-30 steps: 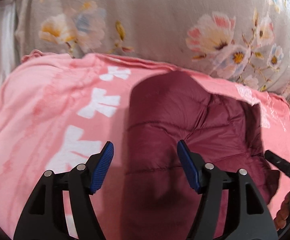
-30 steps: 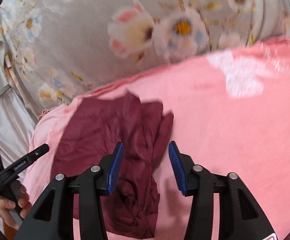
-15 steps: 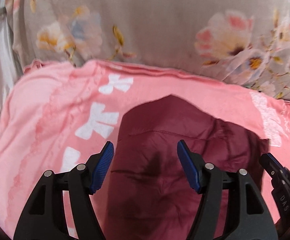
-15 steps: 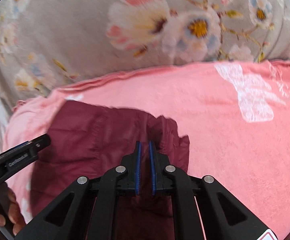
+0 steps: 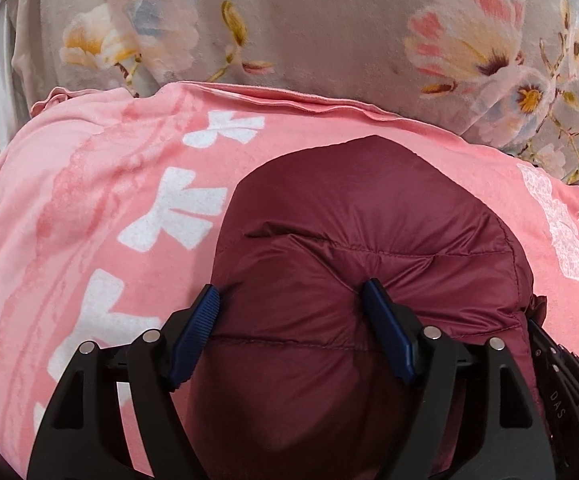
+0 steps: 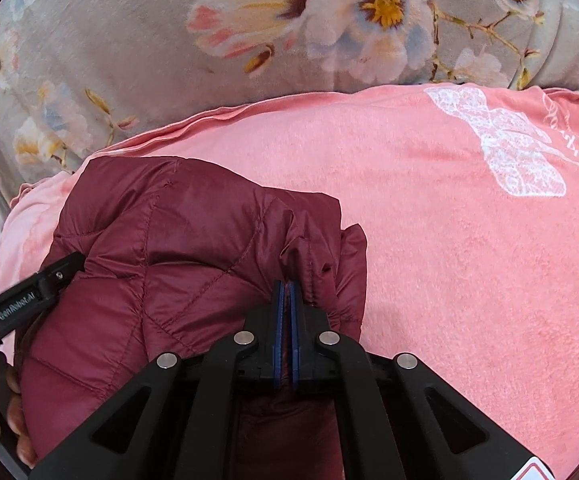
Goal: Fold large clothes
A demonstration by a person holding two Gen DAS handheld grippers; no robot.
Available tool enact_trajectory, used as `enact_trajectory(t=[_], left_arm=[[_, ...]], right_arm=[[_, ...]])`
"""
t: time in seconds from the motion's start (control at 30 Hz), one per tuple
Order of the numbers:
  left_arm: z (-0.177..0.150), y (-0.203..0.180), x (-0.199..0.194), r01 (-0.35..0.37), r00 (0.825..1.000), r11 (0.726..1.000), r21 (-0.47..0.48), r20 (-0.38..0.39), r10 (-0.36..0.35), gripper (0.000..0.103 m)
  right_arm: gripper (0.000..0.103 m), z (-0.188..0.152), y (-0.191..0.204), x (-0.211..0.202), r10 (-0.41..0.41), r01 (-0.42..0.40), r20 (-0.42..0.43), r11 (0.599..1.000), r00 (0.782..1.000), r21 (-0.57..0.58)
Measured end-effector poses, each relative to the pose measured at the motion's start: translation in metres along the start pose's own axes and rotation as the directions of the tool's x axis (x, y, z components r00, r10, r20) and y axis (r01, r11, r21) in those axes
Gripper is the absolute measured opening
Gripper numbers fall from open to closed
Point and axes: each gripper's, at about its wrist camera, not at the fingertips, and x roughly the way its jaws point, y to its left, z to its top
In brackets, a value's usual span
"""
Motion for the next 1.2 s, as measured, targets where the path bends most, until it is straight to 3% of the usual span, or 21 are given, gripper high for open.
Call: enact_trajectory(t=[0.33,0.43,0.53,0.77,0.87,1.07,1.2], left_arm=[[-0.004,-0.004,0.007,-0.029,0.999,0.999,0.023,0.014,0.028,0.074],[-0.004,-0.001,-0.004,-0.026,1.000,0.999,0.019,0.014,0.026,0.074],[-0.011,0.007,-0.035,-0.045,0.998,0.999,0.015,0.046,0.044,0.073],[-0.051,0.011,-0.114,-0.078,0.994,0.995,0.066,0.083,0.073,0.074],[-0.076,0.009,-0.145,-0.100,0.992,0.990,0.102,0.091,0.091,0.079],[-0.118,0.009,-0.177,-0.079,0.994,0.994,0.077,0.085,0.072,0.084],[-0.145,0.003,-0.189,-0.085,0.993,0.993,0.077,0.092,0.077,0.084]], right_arm=[[0.001,0.002,0.005,0.002,-0.030,0.028,-0.031,0.998,0.999,-0.057],[0.009,0.002,0.002,-0.027,-0.014,0.012,-0.025,0.998,1.000,-0.056],[0.010,-0.005,-0.003,-0.064,0.028,-0.029,-0.017,0.998,0.999,-0.049],[0.012,-0.051,-0.003,-0.140,0.091,-0.093,-0.022,0.990,0.996,-0.103],[0.012,-0.076,0.004,-0.165,0.095,-0.097,-0.018,0.984,0.995,-0.151],[0.014,-0.128,0.016,-0.190,0.083,-0.085,-0.018,0.973,0.996,-0.214],[0.027,-0.166,0.014,-0.197,0.047,-0.055,-0.040,0.972,0.998,-0.227]])
